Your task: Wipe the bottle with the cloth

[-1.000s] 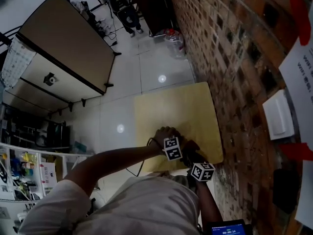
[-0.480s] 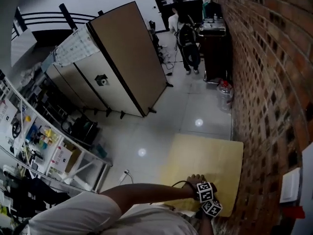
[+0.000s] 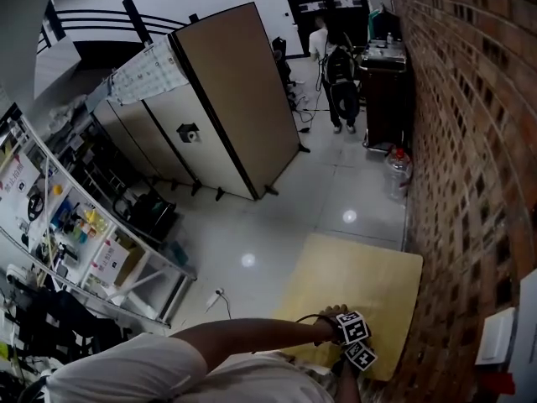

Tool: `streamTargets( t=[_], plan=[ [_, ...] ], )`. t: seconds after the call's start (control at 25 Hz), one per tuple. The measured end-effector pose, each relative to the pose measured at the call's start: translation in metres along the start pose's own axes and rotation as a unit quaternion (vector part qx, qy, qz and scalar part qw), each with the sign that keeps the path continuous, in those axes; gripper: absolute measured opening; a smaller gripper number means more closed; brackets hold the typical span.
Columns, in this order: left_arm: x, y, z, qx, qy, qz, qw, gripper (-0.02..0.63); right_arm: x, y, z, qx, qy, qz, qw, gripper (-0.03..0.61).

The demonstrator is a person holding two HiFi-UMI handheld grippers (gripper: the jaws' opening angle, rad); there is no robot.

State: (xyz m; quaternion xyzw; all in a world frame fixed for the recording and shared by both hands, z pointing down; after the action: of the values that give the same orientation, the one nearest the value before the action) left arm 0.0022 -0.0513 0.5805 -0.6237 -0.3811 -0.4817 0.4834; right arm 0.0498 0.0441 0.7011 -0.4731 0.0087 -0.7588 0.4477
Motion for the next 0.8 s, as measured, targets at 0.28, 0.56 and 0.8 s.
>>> streamTargets(
  t=[0.28,0.56,0.8],
  plan=[
    [-0.009,-0.003,-0.022,-0.017,0.014,0.0,0.9998,0.172,0.064,0.0,0.015,-0.006,-0.011,-0.105,0.994,0.086],
    [-0.009,-0.007,-0.017,-0.096,0.004,0.024,0.9951,0.176,0.037,-0.004,0.032,0.058,0.043,-0.136,0.988,0.087],
    [-0.038,-0.019,-0.024,-0.066,-0.007,0.066,0.9957,0.246,-0.019,-0.019,0.027,0.034,0.067,-0.079,0.994,0.087]
  ],
)
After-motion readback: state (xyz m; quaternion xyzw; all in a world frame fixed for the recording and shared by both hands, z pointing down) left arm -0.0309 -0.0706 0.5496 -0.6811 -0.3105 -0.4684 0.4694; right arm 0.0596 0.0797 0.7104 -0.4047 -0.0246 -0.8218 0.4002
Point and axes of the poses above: the fingertips, and each gripper's own axes: x forward along the fingers, z to its right, y out of its top, the point moved 9 cm from there along -x, backward along the fingers, and after that the axes turned 1 degree about -y, right-handed, at the moved point
